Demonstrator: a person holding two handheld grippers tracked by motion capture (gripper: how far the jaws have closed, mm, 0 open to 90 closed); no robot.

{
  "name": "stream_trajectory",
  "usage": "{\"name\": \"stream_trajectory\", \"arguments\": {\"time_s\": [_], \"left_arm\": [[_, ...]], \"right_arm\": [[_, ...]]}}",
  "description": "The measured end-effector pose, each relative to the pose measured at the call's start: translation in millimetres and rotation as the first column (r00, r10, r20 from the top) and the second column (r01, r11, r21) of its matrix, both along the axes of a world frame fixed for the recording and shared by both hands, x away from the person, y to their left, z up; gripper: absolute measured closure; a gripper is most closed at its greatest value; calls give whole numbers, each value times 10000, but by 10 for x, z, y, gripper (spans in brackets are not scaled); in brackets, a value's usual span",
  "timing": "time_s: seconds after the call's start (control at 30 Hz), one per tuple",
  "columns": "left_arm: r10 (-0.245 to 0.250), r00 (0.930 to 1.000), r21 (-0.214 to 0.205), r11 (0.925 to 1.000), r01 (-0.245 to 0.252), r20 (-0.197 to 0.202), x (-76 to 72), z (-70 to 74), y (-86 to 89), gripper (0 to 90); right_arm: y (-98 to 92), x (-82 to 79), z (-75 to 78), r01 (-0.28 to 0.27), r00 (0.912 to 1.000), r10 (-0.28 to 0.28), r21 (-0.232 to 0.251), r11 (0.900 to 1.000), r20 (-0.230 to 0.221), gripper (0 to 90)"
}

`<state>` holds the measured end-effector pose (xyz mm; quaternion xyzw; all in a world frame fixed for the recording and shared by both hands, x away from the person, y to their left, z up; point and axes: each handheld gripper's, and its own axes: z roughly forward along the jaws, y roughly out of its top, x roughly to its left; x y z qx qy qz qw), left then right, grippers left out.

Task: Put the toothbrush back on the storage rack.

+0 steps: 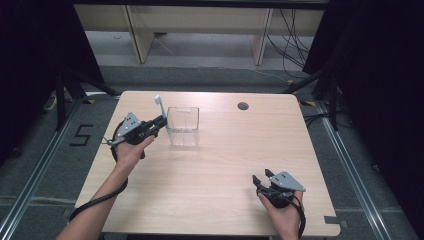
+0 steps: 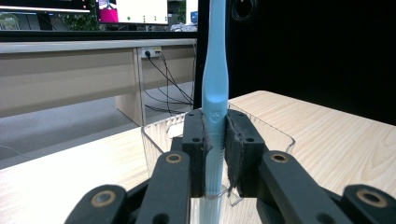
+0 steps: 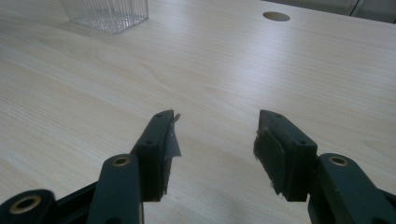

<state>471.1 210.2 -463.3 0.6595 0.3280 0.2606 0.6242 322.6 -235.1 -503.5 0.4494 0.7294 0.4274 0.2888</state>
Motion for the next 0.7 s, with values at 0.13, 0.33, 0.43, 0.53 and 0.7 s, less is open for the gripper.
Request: {"name": "stream_trajectory", "arguments": {"time_s": [0.13,0.33,0.43,0.53,0.7], "left_arm": [[3,10000,-32,10000,-3,7,-4,-16,-5,780],[56,10000,11,10000,-56,-56,-7,-40,0,780],[75,9999,62,10000,-74,-80,-6,-55,1,780],[68,10000,68,10000,-67,-29,-2,-71,0,780],[85,10000,169,9998,-84,-35,-1,-80,3,780]], "right_arm": [[4,2,-4,12,10000,-12,5,10000,57,478],[2,3,-5,9,10000,-9,-16,10000,82,478],[9,4,-10,1,10000,-1,14,10000,63,478],[36,-17,-10,151,9996,-143,315,9994,-262,478],[8,4,-10,11,10000,-11,-12,10000,85,478]]}}
